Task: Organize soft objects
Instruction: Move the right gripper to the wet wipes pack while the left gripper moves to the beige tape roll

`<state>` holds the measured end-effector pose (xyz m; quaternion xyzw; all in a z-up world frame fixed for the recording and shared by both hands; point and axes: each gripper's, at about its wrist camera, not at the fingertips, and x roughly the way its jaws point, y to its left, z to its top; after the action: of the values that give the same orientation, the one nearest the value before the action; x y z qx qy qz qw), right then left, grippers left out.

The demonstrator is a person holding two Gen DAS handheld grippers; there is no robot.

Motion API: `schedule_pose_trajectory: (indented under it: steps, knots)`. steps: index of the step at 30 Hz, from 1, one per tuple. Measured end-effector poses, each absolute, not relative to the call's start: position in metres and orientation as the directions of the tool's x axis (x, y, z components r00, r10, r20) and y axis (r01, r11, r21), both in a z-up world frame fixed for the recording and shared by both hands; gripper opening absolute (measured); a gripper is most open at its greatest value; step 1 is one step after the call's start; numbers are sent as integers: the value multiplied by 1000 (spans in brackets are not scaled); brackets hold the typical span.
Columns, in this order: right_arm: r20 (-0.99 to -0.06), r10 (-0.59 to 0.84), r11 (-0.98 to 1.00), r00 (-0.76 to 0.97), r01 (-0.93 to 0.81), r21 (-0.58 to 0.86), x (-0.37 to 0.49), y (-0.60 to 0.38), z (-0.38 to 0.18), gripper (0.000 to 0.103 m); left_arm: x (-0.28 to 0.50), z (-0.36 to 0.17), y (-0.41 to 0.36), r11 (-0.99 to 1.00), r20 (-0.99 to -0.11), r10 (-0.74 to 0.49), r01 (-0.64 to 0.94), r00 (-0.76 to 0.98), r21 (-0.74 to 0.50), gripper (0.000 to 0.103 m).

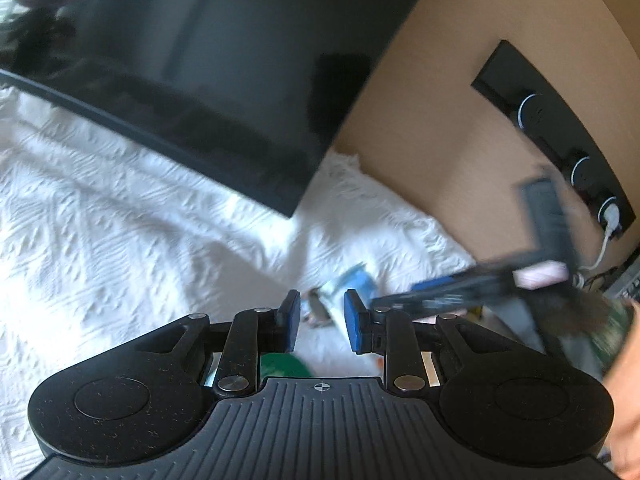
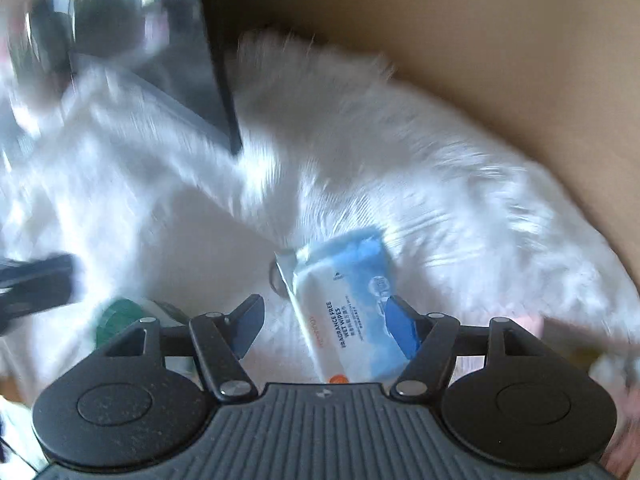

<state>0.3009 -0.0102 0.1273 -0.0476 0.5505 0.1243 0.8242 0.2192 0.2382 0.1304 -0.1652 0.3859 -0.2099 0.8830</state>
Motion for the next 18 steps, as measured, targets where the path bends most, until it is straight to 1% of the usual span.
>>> schedule_pose_trajectory:
  steps: [2, 4, 6, 10, 12, 14, 18]
  knots:
    - [-945, 67, 951, 320, -306, -37, 315, 8, 105, 67, 220, 125, 246, 854, -623, -507, 249, 596, -457, 26]
    - [-960, 4, 947, 281, -310, -87, 328, 15, 86, 68, 227, 123, 249, 849, -638, -520, 264, 568, -458, 26]
    - [-971, 5, 955, 241, -290, -67, 337, 16, 75, 70, 242, 122, 239, 853, -678, -521, 301, 519, -426, 26]
    - [-972, 6, 959, 234, -278, -61, 339, 19, 73, 77, 282, 119, 195, 846, -788, -475, 451, 392, -286, 26]
    - [-973, -6, 955, 229, -286, -73, 337, 19, 74, 74, 303, 113, 174, 845, -833, -433, 478, 346, -241, 26]
    - [-976, -14, 959, 216, -272, -74, 335, 14, 77, 61, 324, 103, 156, 845, -873, -382, 497, 304, -197, 26]
    - [-974, 81, 987, 210, -152, 50, 336, -15, 89, 60, 349, 78, 126, 836, -925, -288, 536, 248, -116, 27]
